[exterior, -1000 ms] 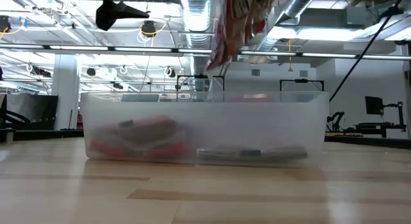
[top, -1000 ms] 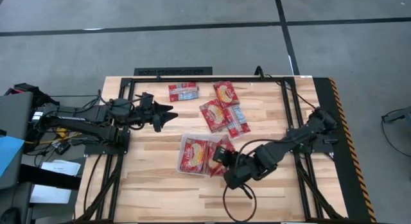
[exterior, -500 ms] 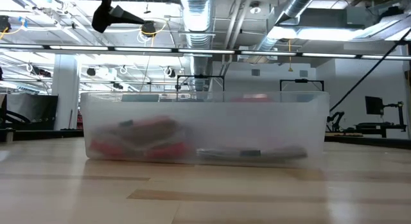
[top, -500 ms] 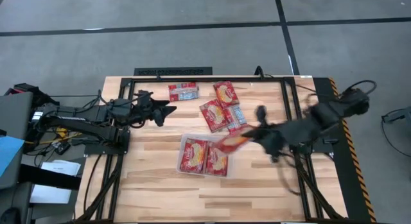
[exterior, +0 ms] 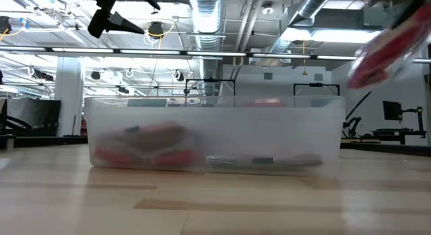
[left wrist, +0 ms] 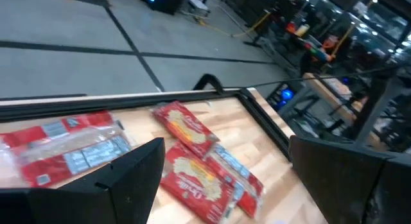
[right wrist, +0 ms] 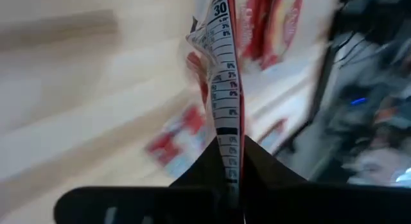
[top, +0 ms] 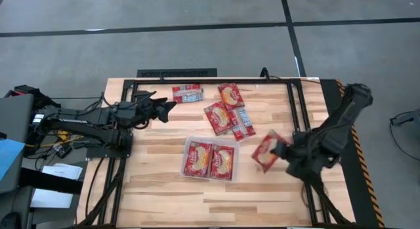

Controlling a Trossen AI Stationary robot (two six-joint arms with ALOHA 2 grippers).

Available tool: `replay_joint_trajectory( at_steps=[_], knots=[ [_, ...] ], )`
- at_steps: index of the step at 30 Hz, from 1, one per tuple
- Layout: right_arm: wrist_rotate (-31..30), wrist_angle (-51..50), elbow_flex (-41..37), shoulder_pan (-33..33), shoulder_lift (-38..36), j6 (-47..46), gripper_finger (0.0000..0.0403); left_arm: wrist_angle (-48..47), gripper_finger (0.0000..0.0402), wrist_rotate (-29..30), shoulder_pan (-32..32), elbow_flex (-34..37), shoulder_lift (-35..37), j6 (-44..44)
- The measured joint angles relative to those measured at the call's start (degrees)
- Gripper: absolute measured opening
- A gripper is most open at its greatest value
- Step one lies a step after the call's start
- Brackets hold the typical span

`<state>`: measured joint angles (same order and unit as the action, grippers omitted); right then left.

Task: Sort popcorn bags into baskets
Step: Put the red popcorn bag into the transparent bin

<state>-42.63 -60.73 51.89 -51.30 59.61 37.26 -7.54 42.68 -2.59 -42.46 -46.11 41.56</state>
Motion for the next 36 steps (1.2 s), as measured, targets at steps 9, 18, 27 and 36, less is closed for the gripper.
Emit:
replay_joint_trajectory(
  at_steps=[9, 18, 27, 36],
  knots=[
    [13.8, 40.4, -5.4, 13.5, -0.1, 25.9, 0.0019, -4.5, 0.032, 0.2, 0.0, 0.0, 0.0, 2.6],
    [33.3, 54.1, -5.5, 27.7, 8.2, 42.7, 0.0045, -5.2, 0.032, 0.2, 0.0, 0.0, 0.0, 2.5],
    [44.5, 61.7, -5.5, 35.2, 15.7, 45.8, 0.0029, -7.1, 0.032, 0.2, 0.0, 0.0, 0.0, 2.5],
    [50.1, 64.9, -5.5, 40.3, 21.9, 45.9, 0.0036, -10.3, 0.032, 1.5, 0.0, 0.0, 0.0, 2.4]
  ],
)
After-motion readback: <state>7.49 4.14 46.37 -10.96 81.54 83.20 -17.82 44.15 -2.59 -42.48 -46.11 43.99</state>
